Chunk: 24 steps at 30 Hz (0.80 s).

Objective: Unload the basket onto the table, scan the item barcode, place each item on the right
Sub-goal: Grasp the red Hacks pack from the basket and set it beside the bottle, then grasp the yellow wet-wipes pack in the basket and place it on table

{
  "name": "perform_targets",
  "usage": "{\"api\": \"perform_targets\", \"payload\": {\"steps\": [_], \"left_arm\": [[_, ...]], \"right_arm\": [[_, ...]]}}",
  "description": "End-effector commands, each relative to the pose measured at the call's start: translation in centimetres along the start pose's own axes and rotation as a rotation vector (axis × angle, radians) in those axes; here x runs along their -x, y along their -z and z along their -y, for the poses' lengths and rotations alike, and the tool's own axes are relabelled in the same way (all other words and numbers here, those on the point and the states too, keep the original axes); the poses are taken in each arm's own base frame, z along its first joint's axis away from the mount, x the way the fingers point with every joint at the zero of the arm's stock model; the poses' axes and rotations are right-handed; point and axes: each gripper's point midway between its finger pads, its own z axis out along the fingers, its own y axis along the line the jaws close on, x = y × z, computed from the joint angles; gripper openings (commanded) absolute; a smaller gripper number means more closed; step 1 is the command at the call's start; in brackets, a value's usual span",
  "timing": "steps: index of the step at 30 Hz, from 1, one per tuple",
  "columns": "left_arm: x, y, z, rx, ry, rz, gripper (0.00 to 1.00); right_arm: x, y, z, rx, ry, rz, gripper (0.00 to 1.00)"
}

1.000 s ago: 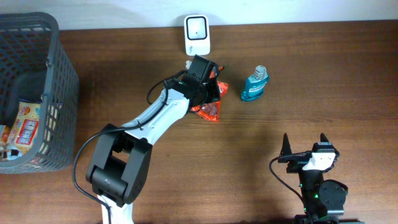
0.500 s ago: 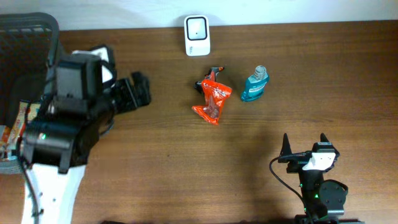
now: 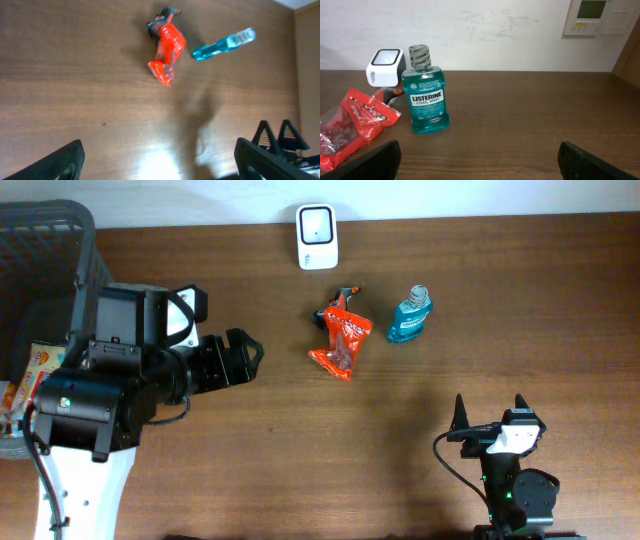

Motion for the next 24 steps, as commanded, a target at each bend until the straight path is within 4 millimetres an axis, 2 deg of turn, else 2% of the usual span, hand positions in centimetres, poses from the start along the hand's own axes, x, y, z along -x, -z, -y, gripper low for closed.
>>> {"api": "perform_targets", "payload": {"steps": [1, 2, 3, 4, 5, 6, 7, 8, 10, 11, 12, 13, 14, 16, 17, 18, 19, 20, 21, 22, 23, 24], "left_arm": [[1.4, 0.1, -0.3, -0.015, 0.005, 0.045, 0.93], [2.4, 0.6, -1.2, 0.007, 0.025, 0.085, 0.93], [4.6, 2.1, -2.7, 0.035, 0.043, 0.170, 0.92], [7.7, 5.1, -3.7, 0.054, 0.057, 0.308, 0.90], [11.0, 9.3, -4.1, 0.070, 0.057, 0.479, 0.90], [12.5, 11.5, -4.7, 0.103, 0.059, 0.568, 0.90], [14.7, 15.0, -7.4, 0.247, 0.097, 0.723, 0.90], [15.9, 18.5, -11.6, 0.465, 0.176, 0.862, 0.90], [15.6, 22.9, -18.6, 0.879, 0.343, 0.980, 0.90], [15.1, 23.5, -22.6, 1.100, 0.427, 0.958, 0.91], [14.8, 22.7, -25.7, 1.229, 0.470, 0.887, 0.91], [14.5, 21.4, -27.8, 1.285, 0.486, 0.813, 0.91], [14.1, 18.9, -30.6, 1.328, 0.498, 0.688, 0.89], [13.1, 15.5, -33.7, 1.350, 0.507, 0.528, 0.84], [13.1, 11.6, -35.5, 1.245, 0.389, 0.333, 0.84], [13.2, 9.8, -35.9, 1.170, 0.329, 0.268, 0.84], [13.2, 7.0, -36.7, 1.055, 0.266, 0.188, 0.86], [12.9, 5.7, -37.7, 1.010, 0.268, 0.153, 0.88], [11.8, 4.8, -40.0, 1.016, 0.304, 0.100, 0.88], [10.8, 3.6, -41.1, 0.988, 0.265, 0.021, 0.84], [9.3, 2.3, -42.4, 0.977, 0.284, -0.057, 0.77], [8.3, 1.2, -43.0, 0.963, 0.298, -0.106, 0.76]], "right_arm": [[-0.3, 0.0, -0.1, 0.000, 0.007, -0.006, 0.98], [-0.3, 0.0, -0.1, 0.000, 0.007, -0.006, 0.99], [-0.3, 0.0, -0.1, 0.000, 0.007, -0.006, 0.98], [-0.3, 0.0, -0.1, 0.000, 0.007, -0.006, 0.98], [-0.3, 0.0, -0.1, 0.000, 0.007, -0.006, 0.99], [-0.3, 0.0, -0.1, 0.000, 0.007, -0.006, 0.98], [-0.3, 0.0, -0.1, 0.000, 0.007, -0.006, 0.98], [-0.3, 0.0, -0.1, 0.000, 0.007, -0.006, 0.99], [-0.3, 0.0, -0.1, 0.000, 0.007, -0.006, 0.99], [-0.3, 0.0, -0.1, 0.000, 0.007, -0.006, 0.99], [-0.3, 0.0, -0.1, 0.000, 0.007, -0.006, 0.98], [-0.3, 0.0, -0.1, 0.000, 0.007, -0.006, 0.99], [-0.3, 0.0, -0.1, 0.000, 0.007, -0.006, 0.99], [-0.3, 0.0, -0.1, 0.000, 0.007, -0.006, 0.98], [-0.3, 0.0, -0.1, 0.000, 0.007, -0.006, 0.98], [-0.3, 0.0, -0.1, 0.000, 0.007, -0.006, 0.99], [-0.3, 0.0, -0.1, 0.000, 0.007, -0.006, 0.99], [-0.3, 0.0, -0.1, 0.000, 0.007, -0.006, 0.99], [-0.3, 0.0, -0.1, 0.000, 0.007, -0.006, 0.98], [-0.3, 0.0, -0.1, 0.000, 0.007, -0.006, 0.99], [-0.3, 0.0, -0.1, 0.000, 0.007, -0.006, 0.98], [-0.3, 0.0, -0.1, 0.000, 0.007, -0.006, 0.98]]}}
